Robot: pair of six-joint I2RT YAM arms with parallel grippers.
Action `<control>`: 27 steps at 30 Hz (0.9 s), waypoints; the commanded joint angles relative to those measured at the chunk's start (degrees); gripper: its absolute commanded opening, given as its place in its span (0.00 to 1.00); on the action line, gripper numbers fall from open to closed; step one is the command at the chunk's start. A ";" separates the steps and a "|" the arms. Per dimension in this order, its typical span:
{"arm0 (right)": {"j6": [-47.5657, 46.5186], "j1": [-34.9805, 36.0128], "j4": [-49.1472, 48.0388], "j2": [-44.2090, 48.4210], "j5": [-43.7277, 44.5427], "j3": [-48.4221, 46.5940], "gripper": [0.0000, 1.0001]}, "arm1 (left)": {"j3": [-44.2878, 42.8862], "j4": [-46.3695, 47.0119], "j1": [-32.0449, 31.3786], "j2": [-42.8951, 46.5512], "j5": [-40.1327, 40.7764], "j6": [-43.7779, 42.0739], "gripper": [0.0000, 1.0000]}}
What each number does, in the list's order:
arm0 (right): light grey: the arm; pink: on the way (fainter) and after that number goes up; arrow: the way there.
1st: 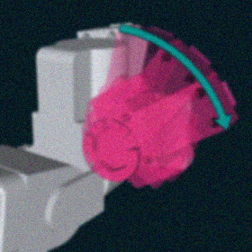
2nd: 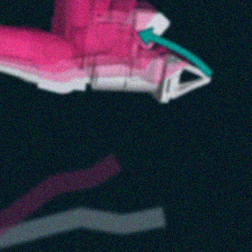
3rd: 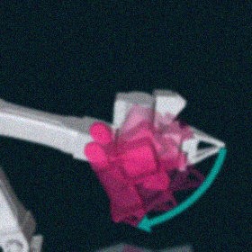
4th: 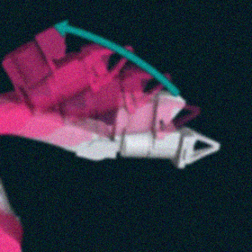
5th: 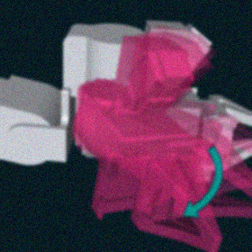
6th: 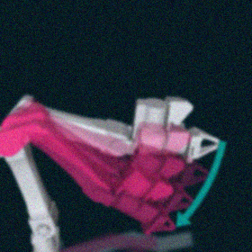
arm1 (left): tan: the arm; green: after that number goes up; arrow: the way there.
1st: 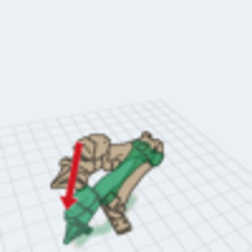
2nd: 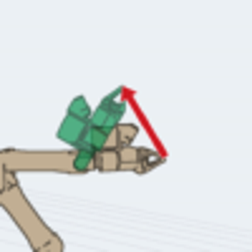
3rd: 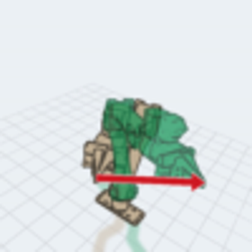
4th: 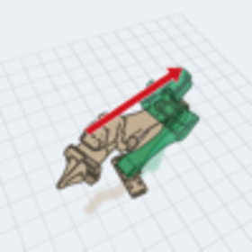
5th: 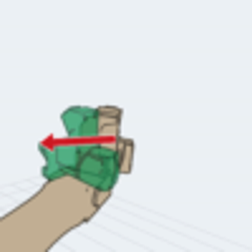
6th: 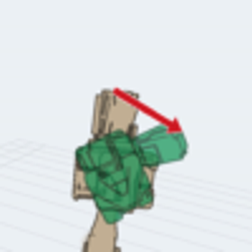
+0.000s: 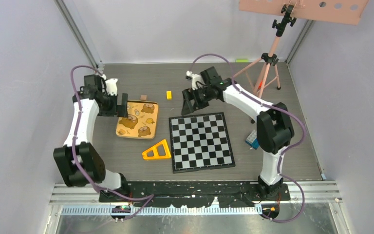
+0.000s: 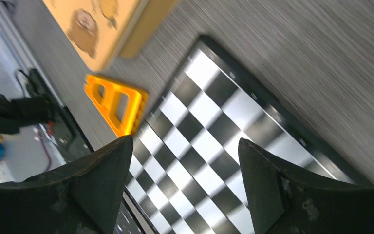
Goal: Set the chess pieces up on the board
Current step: Adjust the chessboard at the center of the board, then pick up the lid from the storage box.
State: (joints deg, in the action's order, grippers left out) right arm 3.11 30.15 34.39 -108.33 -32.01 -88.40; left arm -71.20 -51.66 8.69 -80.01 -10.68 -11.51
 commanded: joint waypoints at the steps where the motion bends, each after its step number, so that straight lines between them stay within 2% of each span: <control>1: 15.47 3.74 -15.61 -5.24 -4.11 -4.27 0.85 | -3.60 0.72 3.54 -5.91 -10.72 5.16 1.00; 4: 22.52 6.37 -22.53 -8.94 -5.02 -6.97 0.85 | -2.72 4.05 3.59 -7.59 -12.27 7.81 0.99; 7: 26.37 8.35 -25.46 -14.10 -5.97 -9.51 0.85 | -1.61 7.36 3.62 -7.96 -11.74 9.83 0.99; 11: 35.48 8.76 -32.77 -20.63 -9.45 -11.56 0.83 | -0.80 8.90 3.62 -8.28 -11.65 10.80 0.98; 14: 38.90 9.17 -36.32 -24.85 -11.95 -13.33 0.81 | 0.59 9.72 3.57 -7.68 -11.88 10.35 0.98; 27: 48.87 10.18 -46.41 -27.11 -16.99 -12.61 0.73 | 5.80 11.63 3.62 -7.72 -14.80 9.50 0.93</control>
State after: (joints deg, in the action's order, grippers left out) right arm 47.18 39.72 -5.58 -136.64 -46.44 -100.03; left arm -66.46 -42.37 12.34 -88.90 -22.44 -1.91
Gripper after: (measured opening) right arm 0.752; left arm 0.943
